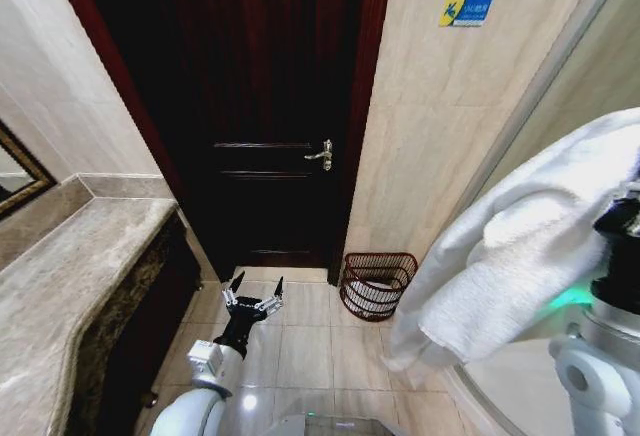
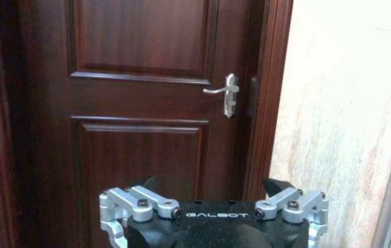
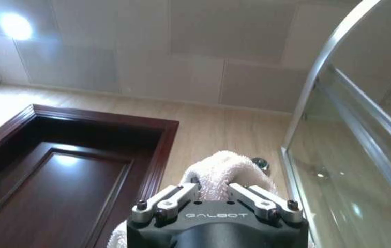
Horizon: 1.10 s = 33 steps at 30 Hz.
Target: Discard the used towel into the hamper.
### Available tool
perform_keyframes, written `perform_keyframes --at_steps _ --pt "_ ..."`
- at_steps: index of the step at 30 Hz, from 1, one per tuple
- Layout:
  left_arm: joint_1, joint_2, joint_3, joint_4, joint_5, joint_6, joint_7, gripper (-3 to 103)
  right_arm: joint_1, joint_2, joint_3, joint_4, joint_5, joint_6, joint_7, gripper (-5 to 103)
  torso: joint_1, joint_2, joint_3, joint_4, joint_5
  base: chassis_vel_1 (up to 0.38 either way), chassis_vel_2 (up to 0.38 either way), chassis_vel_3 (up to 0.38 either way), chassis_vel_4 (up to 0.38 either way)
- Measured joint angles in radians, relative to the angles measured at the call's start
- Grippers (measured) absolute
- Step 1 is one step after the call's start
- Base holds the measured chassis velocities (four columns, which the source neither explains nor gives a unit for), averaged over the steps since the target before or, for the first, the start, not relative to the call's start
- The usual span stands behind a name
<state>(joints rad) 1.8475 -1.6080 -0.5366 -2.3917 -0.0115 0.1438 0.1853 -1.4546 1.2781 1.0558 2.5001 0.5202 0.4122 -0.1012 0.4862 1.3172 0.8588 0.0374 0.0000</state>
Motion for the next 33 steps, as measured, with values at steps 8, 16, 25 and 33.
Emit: perform_keyframes --at_steps 8,16,25,33 --pt "0.0 0.0 0.0 0.0 0.0 0.0 0.0 100 0.007 -0.004 -0.002 0.0 0.005 -0.007 -0.001 5 0.0 0.0 0.0 0.0003 -0.0001 -0.236 0.143 0.236 -0.144" --pt "0.0 0.0 0.0 0.0 0.0 0.0 0.0 100 0.034 -0.048 -0.006 0.0 0.073 -0.018 -0.043 5 0.001 0.0 0.001 0.0004 0.0002 -0.244 0.204 0.247 -0.197" --pt "0.0 0.0 0.0 0.0 0.0 0.0 0.0 100 0.114 -0.183 0.006 0.0 0.214 -0.09 -0.032 5 0.0 0.0 0.0 0.0001 0.0 -0.056 0.078 0.042 -0.045" --pt "0.0 0.0 0.0 0.0 0.0 0.0 0.0 100 0.211 -0.238 -0.006 -0.061 0.218 -0.106 -0.02 5 0.0 0.001 0.0 0.0 0.0003 0.018 -0.035 -0.024 0.031"
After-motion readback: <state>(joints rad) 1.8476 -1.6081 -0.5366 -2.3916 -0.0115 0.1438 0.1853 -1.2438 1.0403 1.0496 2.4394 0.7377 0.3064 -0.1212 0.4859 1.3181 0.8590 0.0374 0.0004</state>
